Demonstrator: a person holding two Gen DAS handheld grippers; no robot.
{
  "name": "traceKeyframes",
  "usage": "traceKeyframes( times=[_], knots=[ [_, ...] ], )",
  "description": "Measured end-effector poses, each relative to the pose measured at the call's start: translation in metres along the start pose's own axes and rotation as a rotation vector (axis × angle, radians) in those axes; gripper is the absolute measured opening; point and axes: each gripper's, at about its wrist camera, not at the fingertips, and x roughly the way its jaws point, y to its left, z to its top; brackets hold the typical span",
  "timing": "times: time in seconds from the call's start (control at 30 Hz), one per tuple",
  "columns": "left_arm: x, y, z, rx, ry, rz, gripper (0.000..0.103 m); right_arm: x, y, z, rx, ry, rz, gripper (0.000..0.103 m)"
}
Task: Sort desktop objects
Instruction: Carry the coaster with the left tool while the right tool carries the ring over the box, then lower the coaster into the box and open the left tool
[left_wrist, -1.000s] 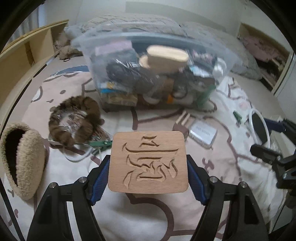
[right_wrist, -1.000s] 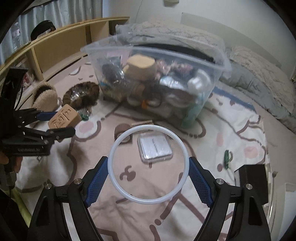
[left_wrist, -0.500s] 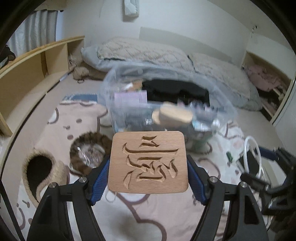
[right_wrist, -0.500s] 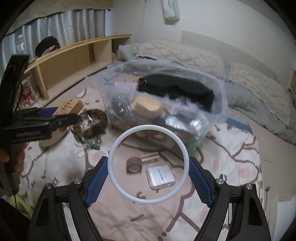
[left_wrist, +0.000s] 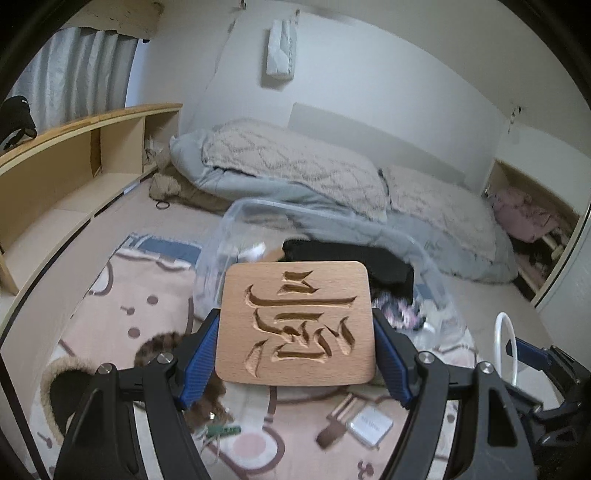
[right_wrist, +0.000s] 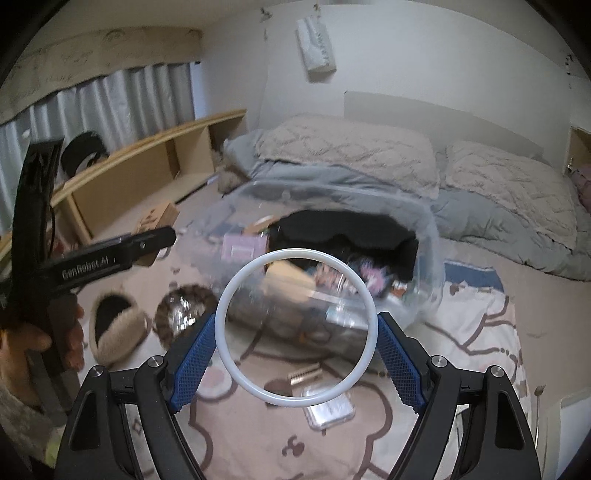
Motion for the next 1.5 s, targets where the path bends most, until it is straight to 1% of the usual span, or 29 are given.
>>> traceKeyframes(
  times=[0.17, 0.4, 0.5, 0.6, 0.7, 0.9, 1.0, 1.07, 1.13, 1.17, 1.2, 1.27, 1.33, 1.5],
  knots=[
    [0.016, 0.010, 0.012, 0.011, -0.033, 0.002, 0.076, 0.005, -0.003, 0.022, 0.029, -0.026, -0.014, 0.085],
    [0.054, 0.021, 0.022, -0.001, -0.031, 0.022, 0.076, 0.031, -0.009, 0.035, 0.094, -0.060, 0.034, 0.085],
    [0.068, 0.021, 0.024, 0.002, -0.031, 0.027, 0.076, 0.047, -0.013, 0.041, 0.112, -0.050, 0.027, 0.085],
    [0.083, 0.017, 0.020, 0.035, -0.019, 0.039, 0.076, 0.063, -0.020, 0.044, 0.154, -0.041, 0.047, 0.085],
    [0.097, 0.014, 0.019, 0.053, -0.011, 0.051, 0.076, 0.076, -0.021, 0.046, 0.164, -0.029, 0.058, 0.085],
    [0.123, 0.014, 0.020, 0.044, 0.006, 0.047, 0.076, 0.092, -0.022, 0.046, 0.176, -0.011, 0.080, 0.085],
    [0.135, 0.015, 0.018, 0.032, 0.020, 0.065, 0.076, 0.095, -0.023, 0.046, 0.173, -0.006, 0.074, 0.085],
    [0.142, 0.019, 0.016, 0.004, 0.029, 0.081, 0.077, 0.097, -0.025, 0.047, 0.180, -0.004, 0.071, 0.085],
    [0.144, 0.026, 0.014, -0.044, 0.033, 0.082, 0.087, 0.098, -0.028, 0.048, 0.193, -0.005, 0.071, 0.085],
    [0.142, 0.027, 0.014, -0.055, 0.024, 0.064, 0.096, 0.099, -0.030, 0.049, 0.201, -0.006, 0.072, 0.085],
    [0.140, 0.028, 0.015, -0.062, 0.022, 0.055, 0.099, 0.099, -0.031, 0.050, 0.208, -0.008, 0.073, 0.085],
    [0.133, 0.028, 0.016, -0.066, 0.010, 0.053, 0.102, 0.099, -0.033, 0.050, 0.220, -0.010, 0.077, 0.085],
    [0.127, 0.028, 0.018, -0.064, -0.002, 0.062, 0.102, 0.100, -0.034, 0.051, 0.226, -0.011, 0.078, 0.085],
    [0.119, 0.035, 0.019, -0.073, 0.010, 0.047, 0.102, 0.100, -0.033, 0.052, 0.229, -0.011, 0.073, 0.085]
  ],
)
